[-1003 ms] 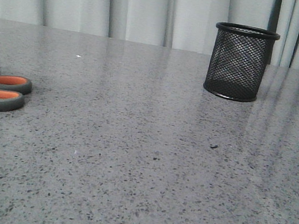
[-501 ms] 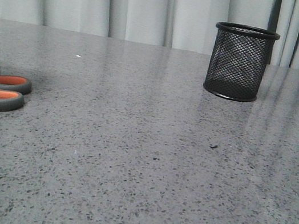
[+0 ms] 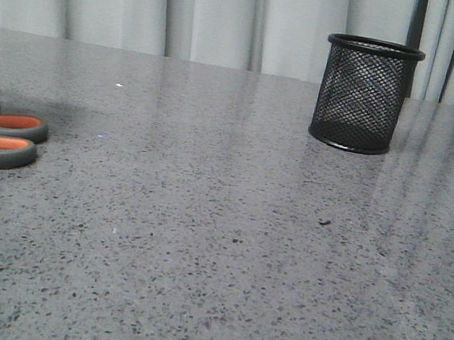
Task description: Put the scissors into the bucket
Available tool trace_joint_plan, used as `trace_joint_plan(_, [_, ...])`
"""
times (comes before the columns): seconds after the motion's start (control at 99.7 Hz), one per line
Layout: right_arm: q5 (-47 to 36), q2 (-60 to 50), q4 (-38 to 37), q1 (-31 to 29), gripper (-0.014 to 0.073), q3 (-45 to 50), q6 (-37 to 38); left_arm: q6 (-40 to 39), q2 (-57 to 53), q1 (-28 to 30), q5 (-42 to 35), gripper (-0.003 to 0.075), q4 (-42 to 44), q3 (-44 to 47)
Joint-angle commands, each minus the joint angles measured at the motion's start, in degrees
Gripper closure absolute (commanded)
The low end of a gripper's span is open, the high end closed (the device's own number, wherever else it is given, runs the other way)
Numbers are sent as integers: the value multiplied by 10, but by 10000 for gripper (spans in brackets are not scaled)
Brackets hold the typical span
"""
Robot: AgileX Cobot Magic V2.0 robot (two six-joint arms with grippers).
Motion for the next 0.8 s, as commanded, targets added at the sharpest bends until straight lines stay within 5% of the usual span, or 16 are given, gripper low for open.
trace_joint_plan(0.0, [-33, 5, 3, -1, 202, -20, -7, 0, -11, -5, 30, 332, -10, -15])
trace_joint_plan(0.301, [-33, 5, 3, -1, 202, -20, -7, 0, -11, -7, 30, 362, -14, -15])
trace_joint_plan(0.612, [-33, 5, 3, -1, 202, -20, -7, -19, -11, -39, 30, 734, -14, -15])
trace_joint_plan(0.792, [-29, 5, 3, -1, 202, -20, -7, -37, -11, -38, 30, 738, -14, -15])
